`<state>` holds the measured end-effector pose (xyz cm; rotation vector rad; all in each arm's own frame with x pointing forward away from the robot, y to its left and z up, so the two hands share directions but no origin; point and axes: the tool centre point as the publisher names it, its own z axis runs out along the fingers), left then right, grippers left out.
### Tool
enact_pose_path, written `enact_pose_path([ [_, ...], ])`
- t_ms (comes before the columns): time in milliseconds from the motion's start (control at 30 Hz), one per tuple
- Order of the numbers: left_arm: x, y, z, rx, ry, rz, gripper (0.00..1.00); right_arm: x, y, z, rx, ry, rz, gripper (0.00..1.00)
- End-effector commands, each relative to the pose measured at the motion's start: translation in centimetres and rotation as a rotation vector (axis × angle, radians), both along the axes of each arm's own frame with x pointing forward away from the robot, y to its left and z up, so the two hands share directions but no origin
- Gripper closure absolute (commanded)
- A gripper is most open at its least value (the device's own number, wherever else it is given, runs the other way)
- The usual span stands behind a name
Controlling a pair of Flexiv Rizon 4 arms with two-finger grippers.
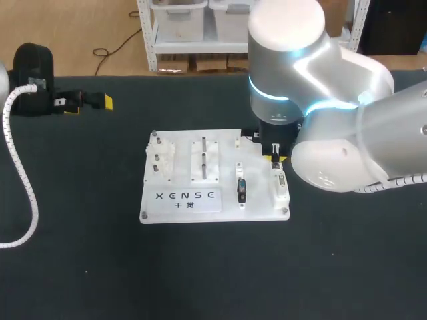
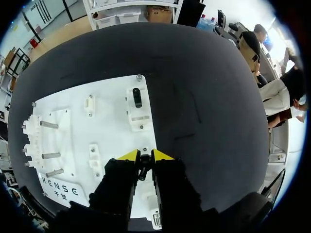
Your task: Insert the USB connector, Ethernet cable, and multi-pin plug into their matching sockets one by one.
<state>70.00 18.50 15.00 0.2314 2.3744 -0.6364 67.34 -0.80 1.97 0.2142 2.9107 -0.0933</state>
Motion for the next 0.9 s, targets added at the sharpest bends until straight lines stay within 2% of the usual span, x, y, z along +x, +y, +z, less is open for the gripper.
enact_pose_path([
  [33, 0.0, 0.0, 0.0, 0.0, 0.0, 0.0, 0.0, 0.0, -0.2, -0.7, -0.006, 0.008, -0.008, 1.0],
  [367, 0.0, 0.0, 0.0, 0.0, 0.0, 0.0, 0.0, -0.5, -0.8, -2.5, -0.028, 0.046, -0.033, 1.0],
  [500, 0.0, 0.0, 0.0, 0.0, 0.0, 0.0, 0.0, -0.4, -1.2, -2.9, -0.035, 0.045, -0.052, 1.0],
  [633, 0.0, 0.0, 0.0, 0.0, 0.0, 0.0, 0.0, -0.3, -1.4, -2.1, -0.035, 0.011, -0.067, 0.99],
  [667, 0.0, 0.0, 0.0, 0.0, 0.0, 0.0, 0.0, -0.3, -1.4, -1.7, -0.038, -0.002, -0.066, 0.79],
  [700, 0.0, 0.0, 0.0, 0.0, 0.0, 0.0, 0.0, -0.2, -1.4, -1.3, -0.045, -0.016, -0.069, 0.28],
  [733, 0.0, 0.0, 0.0, 0.0, 0.0, 0.0, 0.0, -0.1, -1.4, -0.9, -0.046, -0.029, -0.071, 0.0],
  [900, 0.0, 0.0, 0.0, 0.0, 0.0, 0.0, 0.0, 0.2, -0.8, 1.8, -0.045, -0.083, -0.067, 0.0],
])
